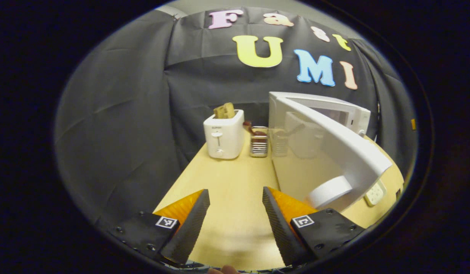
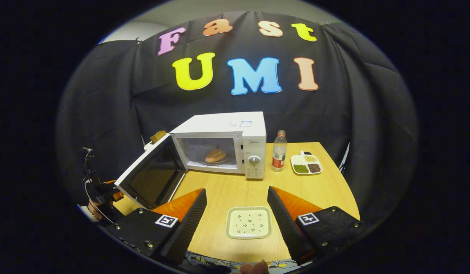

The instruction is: Open the microwave oven with the left hand, put the food in, and close the microwave oven.

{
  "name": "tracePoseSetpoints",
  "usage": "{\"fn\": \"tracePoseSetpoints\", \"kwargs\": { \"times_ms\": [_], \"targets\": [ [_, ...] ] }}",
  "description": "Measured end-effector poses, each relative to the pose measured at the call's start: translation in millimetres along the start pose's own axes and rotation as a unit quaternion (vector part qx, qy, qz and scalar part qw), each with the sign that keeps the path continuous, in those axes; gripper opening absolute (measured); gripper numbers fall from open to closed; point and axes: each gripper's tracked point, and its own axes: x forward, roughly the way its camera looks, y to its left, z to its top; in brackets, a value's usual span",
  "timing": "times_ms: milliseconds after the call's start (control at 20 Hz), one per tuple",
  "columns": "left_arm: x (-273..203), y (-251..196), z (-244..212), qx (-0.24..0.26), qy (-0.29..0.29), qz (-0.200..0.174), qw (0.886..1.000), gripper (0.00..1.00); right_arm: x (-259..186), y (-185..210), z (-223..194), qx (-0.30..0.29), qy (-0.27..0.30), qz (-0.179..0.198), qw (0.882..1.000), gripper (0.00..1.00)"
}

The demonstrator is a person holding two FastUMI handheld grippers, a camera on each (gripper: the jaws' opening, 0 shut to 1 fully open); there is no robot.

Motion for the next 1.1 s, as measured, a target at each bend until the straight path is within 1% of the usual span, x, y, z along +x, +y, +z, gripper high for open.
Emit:
{"fn": "tracePoseSetpoints", "kwargs": {
  "times_ms": [100,250,300,450,550,700,800,1100],
  "targets": [
    [7.2,-35.1,21.2,0.023,-0.022,-0.03,0.999,0.94,-2.4,-9.7,2.1,0.011,0.0,-0.01,1.0,0.98],
    [20.8,-91.5,49.2,0.052,-0.043,-0.073,0.995,0.96,-3.6,-23.5,7.2,0.024,-0.003,-0.024,0.999,0.98],
    [25.9,-109.7,56.2,0.061,-0.047,-0.085,0.993,0.94,-3.9,-28.6,8.5,0.027,-0.004,-0.03,0.999,0.98],
    [45.7,-153.5,70.5,0.072,-0.054,-0.112,0.99,0.94,-4.5,-45.0,13.1,0.039,-0.007,-0.047,0.998,0.98],
    [60.6,-169.5,77.8,0.075,-0.056,-0.116,0.989,0.94,-7.2,-55.3,14.8,0.051,-0.008,-0.06,0.997,0.98],
    [83.7,-192.4,86.4,0.058,-0.051,-0.13,0.988,0.94,-7.9,-71.1,17.6,0.067,-0.01,-0.077,0.995,0.98],
    [95.1,-210.5,103.2,0.055,-0.054,-0.138,0.987,0.95,-6.8,-80.8,18.3,0.073,-0.009,-0.088,0.993,0.98],
    [141.7,-267.8,128.5,0.073,-0.068,-0.172,0.98,0.94,-5.2,-100.0,18.3,0.082,-0.007,-0.112,0.99,0.98]
  ]
}}
